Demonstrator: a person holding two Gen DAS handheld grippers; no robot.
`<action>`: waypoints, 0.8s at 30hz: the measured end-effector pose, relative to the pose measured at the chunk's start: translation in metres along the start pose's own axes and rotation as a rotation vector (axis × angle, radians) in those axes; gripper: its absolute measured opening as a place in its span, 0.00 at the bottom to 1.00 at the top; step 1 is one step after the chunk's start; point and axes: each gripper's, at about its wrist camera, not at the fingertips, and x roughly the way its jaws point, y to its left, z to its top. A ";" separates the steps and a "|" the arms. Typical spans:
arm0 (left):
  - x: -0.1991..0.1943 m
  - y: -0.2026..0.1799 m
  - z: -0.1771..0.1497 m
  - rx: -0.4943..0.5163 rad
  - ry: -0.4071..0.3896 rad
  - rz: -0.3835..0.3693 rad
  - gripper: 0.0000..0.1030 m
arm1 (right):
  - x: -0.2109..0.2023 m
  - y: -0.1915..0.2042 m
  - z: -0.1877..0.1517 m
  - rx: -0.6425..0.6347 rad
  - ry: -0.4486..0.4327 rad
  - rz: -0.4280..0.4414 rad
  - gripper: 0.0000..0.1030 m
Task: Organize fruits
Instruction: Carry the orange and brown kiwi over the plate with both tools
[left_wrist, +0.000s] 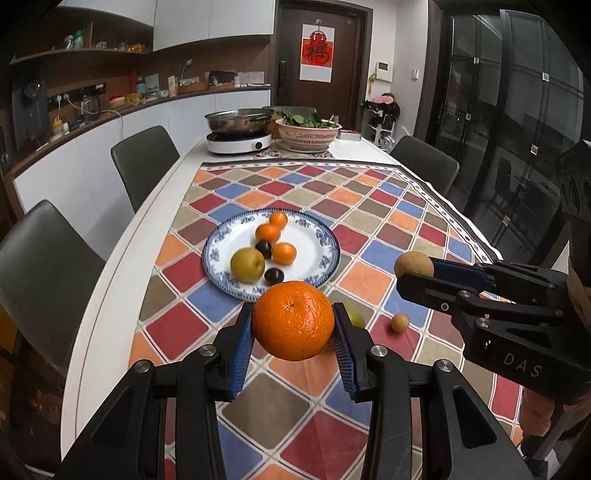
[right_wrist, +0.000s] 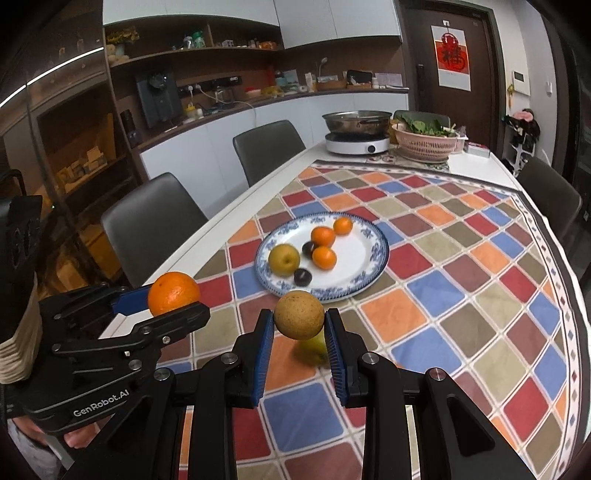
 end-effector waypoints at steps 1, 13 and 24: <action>0.001 0.001 0.003 0.002 -0.001 0.002 0.39 | 0.001 -0.001 0.003 0.000 -0.002 -0.002 0.28; 0.024 0.013 0.045 0.029 -0.011 0.018 0.39 | 0.022 -0.012 0.050 -0.032 -0.007 -0.011 0.28; 0.082 0.034 0.074 0.043 0.064 0.007 0.39 | 0.072 -0.024 0.084 -0.067 0.049 -0.019 0.28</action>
